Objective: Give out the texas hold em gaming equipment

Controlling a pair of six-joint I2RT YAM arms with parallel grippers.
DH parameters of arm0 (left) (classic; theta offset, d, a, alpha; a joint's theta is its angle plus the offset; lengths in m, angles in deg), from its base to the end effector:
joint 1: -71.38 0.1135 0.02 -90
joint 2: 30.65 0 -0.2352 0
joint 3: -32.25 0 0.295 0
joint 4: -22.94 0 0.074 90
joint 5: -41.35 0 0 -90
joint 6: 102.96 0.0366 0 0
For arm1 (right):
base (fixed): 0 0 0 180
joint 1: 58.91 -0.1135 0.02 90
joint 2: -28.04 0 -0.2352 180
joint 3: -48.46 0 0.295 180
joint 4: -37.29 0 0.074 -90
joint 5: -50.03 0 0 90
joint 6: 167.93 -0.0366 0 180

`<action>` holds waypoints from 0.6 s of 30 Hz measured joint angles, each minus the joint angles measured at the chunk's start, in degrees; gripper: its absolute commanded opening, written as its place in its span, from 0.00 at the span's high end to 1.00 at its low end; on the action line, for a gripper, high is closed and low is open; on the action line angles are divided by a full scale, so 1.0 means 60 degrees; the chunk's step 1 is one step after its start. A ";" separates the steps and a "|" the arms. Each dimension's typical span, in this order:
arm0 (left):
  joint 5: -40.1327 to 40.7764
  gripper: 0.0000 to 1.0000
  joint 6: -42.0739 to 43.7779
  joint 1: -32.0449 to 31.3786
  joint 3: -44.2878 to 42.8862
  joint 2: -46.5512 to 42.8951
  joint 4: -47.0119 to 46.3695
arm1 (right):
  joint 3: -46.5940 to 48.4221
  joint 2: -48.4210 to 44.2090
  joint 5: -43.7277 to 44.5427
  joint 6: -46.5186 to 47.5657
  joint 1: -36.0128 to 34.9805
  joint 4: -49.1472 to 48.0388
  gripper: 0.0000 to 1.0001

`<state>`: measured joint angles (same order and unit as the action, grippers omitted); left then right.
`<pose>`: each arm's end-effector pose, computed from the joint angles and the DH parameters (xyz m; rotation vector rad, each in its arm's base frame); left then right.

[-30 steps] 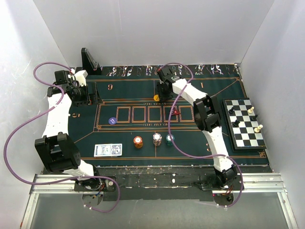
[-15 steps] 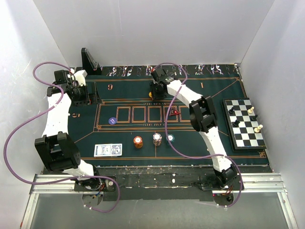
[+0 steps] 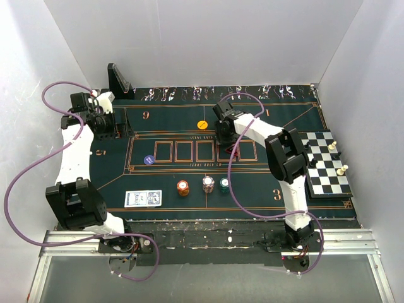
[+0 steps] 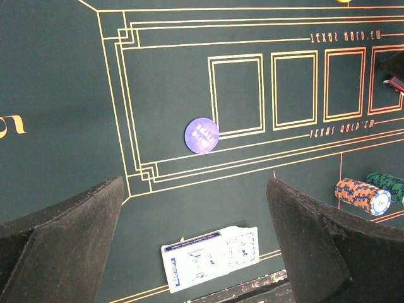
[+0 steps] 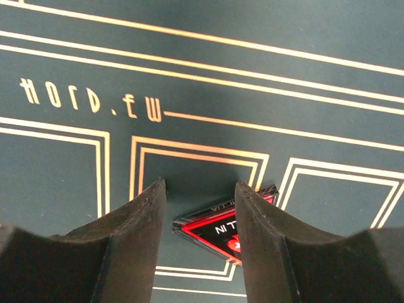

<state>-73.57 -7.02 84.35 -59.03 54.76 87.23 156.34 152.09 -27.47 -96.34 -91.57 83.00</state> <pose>0.3453 0.0637 0.2868 0.0026 2.5038 -0.4286 0.4141 0.2560 0.1294 -0.2524 2.5961 0.0238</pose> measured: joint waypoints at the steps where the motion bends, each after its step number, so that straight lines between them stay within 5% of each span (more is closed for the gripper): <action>1: 0.0000 0.02 0.0000 0.0000 0.0000 -0.0044 0.0004 | -0.0124 -0.0076 0.0087 -0.0011 0.0000 -0.0040 0.49; 18: -0.0109 0.02 0.0007 0.0007 0.0055 -0.0299 0.0164 | -0.5020 -0.3453 0.1705 -0.1672 -0.0015 -0.0550 0.56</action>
<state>-74.23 -6.98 84.40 -58.70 52.97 88.21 126.22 131.37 -17.25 -106.37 -91.66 79.70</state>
